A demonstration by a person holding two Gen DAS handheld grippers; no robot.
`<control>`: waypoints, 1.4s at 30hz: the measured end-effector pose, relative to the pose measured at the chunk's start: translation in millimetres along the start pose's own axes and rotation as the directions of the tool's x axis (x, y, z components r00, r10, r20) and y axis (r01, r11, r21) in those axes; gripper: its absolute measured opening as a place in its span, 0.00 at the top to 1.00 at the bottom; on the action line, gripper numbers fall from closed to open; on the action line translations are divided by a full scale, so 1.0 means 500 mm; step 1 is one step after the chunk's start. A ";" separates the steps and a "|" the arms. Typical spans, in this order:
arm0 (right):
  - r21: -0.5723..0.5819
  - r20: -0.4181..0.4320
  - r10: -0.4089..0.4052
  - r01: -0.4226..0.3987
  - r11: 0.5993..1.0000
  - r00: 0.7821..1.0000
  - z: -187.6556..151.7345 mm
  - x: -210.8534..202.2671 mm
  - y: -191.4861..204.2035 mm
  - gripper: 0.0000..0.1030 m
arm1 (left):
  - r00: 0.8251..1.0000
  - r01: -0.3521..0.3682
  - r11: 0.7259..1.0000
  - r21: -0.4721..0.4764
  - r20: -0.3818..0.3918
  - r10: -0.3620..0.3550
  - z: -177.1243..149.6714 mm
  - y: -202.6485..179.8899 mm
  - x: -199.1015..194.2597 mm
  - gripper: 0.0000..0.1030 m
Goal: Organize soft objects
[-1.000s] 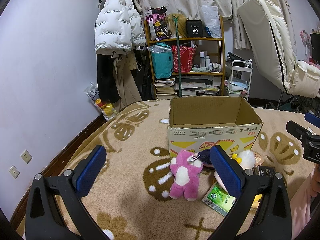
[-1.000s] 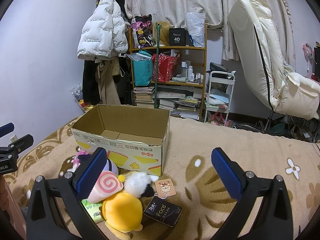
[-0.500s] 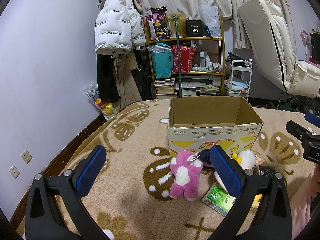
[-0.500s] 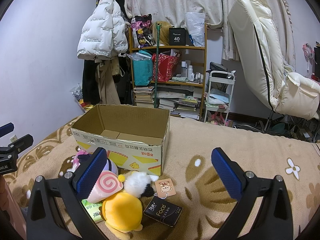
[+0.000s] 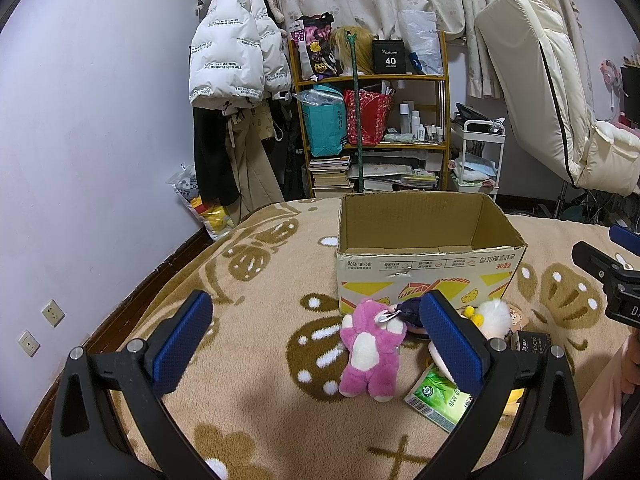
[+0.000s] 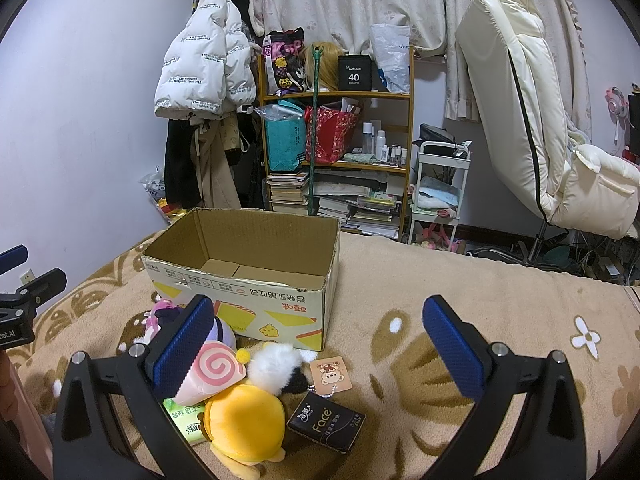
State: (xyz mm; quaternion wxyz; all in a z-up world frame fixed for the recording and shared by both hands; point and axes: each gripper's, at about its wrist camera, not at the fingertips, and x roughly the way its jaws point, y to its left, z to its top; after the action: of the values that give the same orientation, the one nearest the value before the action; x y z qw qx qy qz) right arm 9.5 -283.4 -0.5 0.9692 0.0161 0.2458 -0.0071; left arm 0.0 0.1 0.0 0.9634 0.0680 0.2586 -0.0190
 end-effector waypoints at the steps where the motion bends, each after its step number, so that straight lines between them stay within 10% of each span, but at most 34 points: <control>1: 0.000 0.000 0.000 0.000 1.000 1.000 0.000 0.000 0.000 0.00 | 1.000 0.000 1.000 0.000 0.000 0.000 0.000 0.000 0.000 0.01; 42: 0.009 -0.056 -0.002 0.002 1.000 0.998 -0.004 0.020 -0.001 0.00 | 0.995 -0.010 0.999 -0.031 -0.099 0.007 -0.012 0.013 0.057 0.01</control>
State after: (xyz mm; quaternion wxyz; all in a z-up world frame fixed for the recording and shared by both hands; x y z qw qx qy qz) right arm 17.4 -284.0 -7.2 0.9617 0.0206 0.2730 -0.0087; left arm 21.9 7.5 -18.7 0.9504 0.0550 0.3060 -0.0077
